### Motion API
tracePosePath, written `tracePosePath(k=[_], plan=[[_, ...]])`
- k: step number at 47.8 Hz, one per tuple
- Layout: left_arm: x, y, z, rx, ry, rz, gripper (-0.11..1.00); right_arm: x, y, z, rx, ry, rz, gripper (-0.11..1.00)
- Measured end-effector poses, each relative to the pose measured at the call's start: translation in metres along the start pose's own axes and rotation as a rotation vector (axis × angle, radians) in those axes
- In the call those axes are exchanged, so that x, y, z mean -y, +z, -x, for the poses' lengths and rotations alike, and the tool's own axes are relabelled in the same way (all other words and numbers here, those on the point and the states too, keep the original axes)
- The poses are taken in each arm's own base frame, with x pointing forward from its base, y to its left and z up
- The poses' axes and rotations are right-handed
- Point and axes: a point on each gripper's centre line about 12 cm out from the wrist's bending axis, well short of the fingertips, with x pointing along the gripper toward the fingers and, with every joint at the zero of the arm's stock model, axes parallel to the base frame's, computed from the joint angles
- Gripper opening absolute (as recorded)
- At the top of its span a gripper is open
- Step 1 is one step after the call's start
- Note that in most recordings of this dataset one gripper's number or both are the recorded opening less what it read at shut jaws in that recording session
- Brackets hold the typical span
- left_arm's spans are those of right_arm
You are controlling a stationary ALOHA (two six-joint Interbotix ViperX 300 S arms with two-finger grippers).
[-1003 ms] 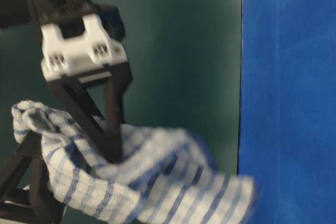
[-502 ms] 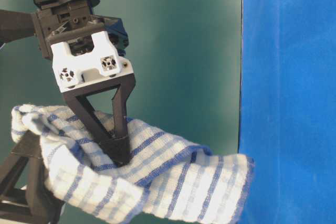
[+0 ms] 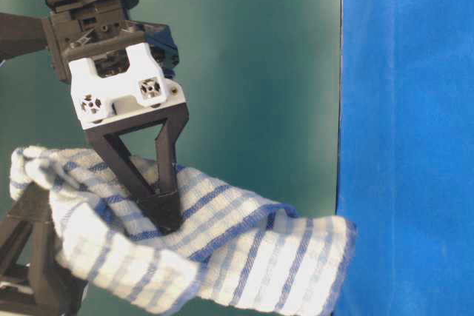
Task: Hand over the towel.
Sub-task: 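Open the left gripper and pull it back, leaving towel in right gripper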
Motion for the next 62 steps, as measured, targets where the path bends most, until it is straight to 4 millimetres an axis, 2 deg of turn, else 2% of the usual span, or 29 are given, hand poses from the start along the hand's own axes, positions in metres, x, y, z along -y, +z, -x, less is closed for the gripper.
tracePosePath(k=[7,12,21,34,44,53,62], plan=[[0.0,0.004,0.001,0.021,0.001,0.012,0.74,0.0,0.001,0.003,0.003,0.0,-0.002,0.07],[0.0,0.011,0.008,0.044,0.002,0.005,0.93,0.0,0.003,0.011,0.008,0.0,-0.005,0.07],[-0.001,0.014,0.033,0.066,0.002,0.007,0.94,-0.001,0.005,0.03,0.02,0.002,-0.006,0.07],[0.0,0.013,0.072,0.055,-0.001,0.009,0.94,-0.001,0.005,0.073,0.037,0.003,-0.016,0.07],[-0.001,0.01,0.084,0.04,-0.001,0.018,0.94,-0.001,0.005,0.1,0.029,0.002,-0.025,0.07],[0.0,0.009,0.083,0.035,-0.003,0.018,0.94,-0.001,0.003,0.099,0.014,0.002,-0.025,0.07],[0.0,0.008,0.083,0.032,-0.003,0.018,0.94,0.009,-0.014,0.081,-0.125,-0.03,-0.036,0.07]])
